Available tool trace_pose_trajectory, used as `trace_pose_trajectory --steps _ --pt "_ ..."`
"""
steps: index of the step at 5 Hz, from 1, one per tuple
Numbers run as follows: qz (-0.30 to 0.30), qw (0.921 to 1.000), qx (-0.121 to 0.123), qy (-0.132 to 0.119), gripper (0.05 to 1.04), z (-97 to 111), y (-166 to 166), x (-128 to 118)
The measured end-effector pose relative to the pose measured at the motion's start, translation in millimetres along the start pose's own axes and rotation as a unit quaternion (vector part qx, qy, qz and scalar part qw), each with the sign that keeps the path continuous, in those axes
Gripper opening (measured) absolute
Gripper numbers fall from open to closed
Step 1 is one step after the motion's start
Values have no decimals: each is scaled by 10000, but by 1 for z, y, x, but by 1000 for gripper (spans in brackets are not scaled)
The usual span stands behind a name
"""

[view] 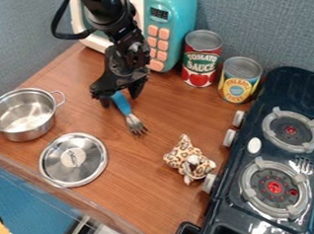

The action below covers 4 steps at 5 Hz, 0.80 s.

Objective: Take the silver pot and bring it to the right side to the back

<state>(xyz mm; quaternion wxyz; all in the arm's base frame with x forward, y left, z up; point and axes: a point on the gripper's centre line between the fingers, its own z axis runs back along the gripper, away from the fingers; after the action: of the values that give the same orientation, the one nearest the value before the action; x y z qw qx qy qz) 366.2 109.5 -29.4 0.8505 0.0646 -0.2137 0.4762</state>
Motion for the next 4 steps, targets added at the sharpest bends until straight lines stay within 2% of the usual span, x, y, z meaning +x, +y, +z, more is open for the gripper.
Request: trace_pose_trajectory --steps 2,3,4 --pt "57 9998 168 57 1000 1 5 -1" --pt "380 9988 -257 174 1000 29 -6 12" --pt "929 9939 -587 -28 1000 69 7 35"
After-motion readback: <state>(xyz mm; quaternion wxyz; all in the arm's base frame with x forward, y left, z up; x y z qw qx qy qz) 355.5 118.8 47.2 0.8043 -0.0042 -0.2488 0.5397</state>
